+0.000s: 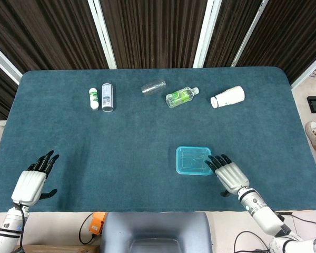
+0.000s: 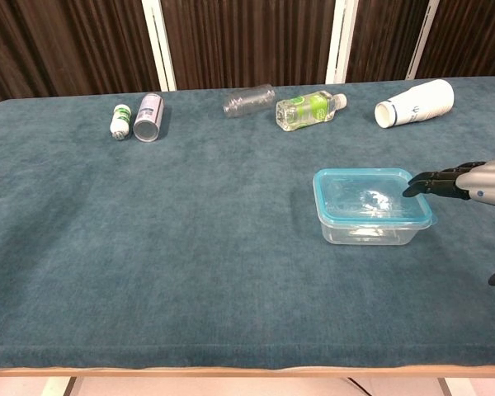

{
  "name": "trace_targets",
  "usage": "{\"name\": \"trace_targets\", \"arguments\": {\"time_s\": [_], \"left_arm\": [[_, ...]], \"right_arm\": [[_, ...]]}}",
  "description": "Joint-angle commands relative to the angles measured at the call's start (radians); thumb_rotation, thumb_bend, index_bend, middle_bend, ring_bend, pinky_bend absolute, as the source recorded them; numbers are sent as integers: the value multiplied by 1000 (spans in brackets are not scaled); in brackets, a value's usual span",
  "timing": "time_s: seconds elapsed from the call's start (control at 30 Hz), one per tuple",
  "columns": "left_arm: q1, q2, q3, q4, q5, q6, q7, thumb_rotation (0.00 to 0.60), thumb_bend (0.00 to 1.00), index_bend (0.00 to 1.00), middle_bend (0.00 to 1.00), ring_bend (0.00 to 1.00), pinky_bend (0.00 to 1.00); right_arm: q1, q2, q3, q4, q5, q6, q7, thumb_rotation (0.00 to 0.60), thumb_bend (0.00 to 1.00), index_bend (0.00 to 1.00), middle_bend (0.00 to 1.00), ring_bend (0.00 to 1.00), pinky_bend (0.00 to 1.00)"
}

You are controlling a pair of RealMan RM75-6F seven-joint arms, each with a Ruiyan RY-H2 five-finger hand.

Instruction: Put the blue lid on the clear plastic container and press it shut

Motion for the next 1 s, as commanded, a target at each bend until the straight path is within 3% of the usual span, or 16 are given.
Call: {"name": "trace_targets", "arguments": {"time_s": [0.03, 1.0], "left_arm": [[0, 0, 0, 0, -1, -1, 0, 600, 422, 91, 14, 119, 338], [-1, 2, 0, -1, -4, -6, -1, 600, 421, 91, 14, 119, 338]], "right_arm": [[0, 1, 0, 1, -1, -2, 3, 600, 235, 0, 0, 0, 149], [-12, 11, 12, -2, -27, 6, 38, 600, 236, 0, 0, 0, 149]]}}
